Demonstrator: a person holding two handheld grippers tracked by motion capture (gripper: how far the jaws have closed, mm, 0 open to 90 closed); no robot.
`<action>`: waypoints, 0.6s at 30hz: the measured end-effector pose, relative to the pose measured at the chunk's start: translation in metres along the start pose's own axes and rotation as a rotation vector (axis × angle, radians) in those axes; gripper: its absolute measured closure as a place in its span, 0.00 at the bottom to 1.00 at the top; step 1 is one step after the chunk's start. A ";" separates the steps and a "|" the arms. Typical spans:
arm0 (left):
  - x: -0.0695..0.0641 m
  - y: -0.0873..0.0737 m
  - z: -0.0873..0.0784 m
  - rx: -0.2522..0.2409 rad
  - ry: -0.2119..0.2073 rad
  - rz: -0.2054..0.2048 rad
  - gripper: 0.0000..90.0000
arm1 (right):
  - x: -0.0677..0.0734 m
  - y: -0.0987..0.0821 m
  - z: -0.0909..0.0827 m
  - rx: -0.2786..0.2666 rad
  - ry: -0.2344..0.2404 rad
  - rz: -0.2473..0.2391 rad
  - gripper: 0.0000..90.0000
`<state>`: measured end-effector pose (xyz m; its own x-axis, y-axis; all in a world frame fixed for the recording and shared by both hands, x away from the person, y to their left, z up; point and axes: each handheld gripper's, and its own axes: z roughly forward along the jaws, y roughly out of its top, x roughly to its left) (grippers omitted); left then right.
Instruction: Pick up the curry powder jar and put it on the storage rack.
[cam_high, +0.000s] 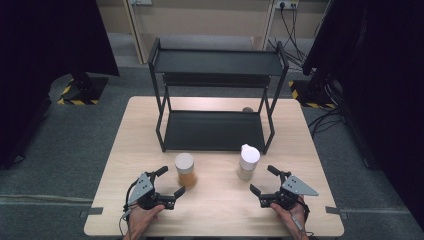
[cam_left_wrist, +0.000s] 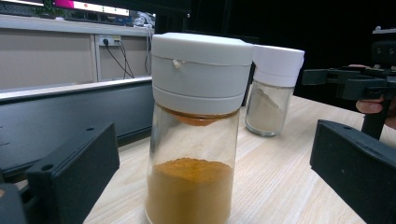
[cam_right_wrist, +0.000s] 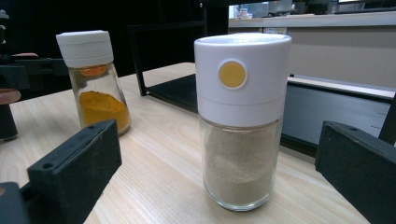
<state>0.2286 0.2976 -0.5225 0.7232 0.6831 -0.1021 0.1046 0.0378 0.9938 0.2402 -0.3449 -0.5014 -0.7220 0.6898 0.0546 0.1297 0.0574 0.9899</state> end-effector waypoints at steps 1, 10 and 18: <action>0.000 0.000 0.000 0.000 0.001 0.000 0.01 | 0.000 0.000 0.000 0.000 0.001 0.000 0.01; 0.000 0.000 0.000 0.001 0.003 -0.001 0.01 | 0.000 0.000 0.000 -0.001 0.001 -0.002 0.01; 0.000 0.000 0.000 -0.002 0.003 -0.009 0.01 | 0.000 0.000 0.000 0.000 0.002 -0.002 0.01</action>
<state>0.2287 0.2977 -0.5229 0.7204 0.6846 -0.1112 0.1096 0.0459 0.9929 0.2398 -0.3449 -0.5014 -0.7238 0.6880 0.0530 0.1281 0.0585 0.9900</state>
